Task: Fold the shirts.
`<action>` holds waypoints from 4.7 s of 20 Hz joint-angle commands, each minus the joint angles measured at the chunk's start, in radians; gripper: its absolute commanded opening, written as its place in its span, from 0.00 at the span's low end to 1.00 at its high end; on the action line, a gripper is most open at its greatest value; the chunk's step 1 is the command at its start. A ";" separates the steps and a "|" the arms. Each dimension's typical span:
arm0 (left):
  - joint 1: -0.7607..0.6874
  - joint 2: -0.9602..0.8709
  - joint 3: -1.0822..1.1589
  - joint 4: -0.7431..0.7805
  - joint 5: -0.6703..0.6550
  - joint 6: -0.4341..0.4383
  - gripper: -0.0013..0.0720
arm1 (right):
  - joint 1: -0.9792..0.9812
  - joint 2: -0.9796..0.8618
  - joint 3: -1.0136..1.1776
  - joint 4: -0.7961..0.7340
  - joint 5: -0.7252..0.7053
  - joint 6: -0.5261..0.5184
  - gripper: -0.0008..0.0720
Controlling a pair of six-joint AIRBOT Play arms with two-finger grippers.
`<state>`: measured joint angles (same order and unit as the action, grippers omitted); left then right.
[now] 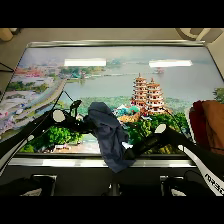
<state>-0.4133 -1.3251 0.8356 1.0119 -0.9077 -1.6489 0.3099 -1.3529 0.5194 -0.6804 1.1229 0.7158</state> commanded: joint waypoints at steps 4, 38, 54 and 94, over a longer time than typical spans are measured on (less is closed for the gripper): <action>0.022 0.083 0.028 0.025 -0.001 0.004 0.05 | 0.043 0.047 0.121 -0.021 0.026 0.034 0.03; 0.227 0.618 0.557 0.545 0.045 -0.045 0.05 | -0.574 0.622 0.988 -0.644 0.186 0.346 0.04; -0.005 0.526 -0.203 0.235 0.325 -0.046 0.05 | -0.574 0.302 0.278 -0.550 -0.297 0.344 0.40; 0.495 0.748 0.694 0.366 -0.034 0.056 0.05 | -0.152 0.805 1.026 -1.288 0.083 0.800 0.03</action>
<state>0.0422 -0.5961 1.4731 1.2949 -0.8654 -1.5967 0.1577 -0.5827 1.4918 -1.8359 1.0500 1.4578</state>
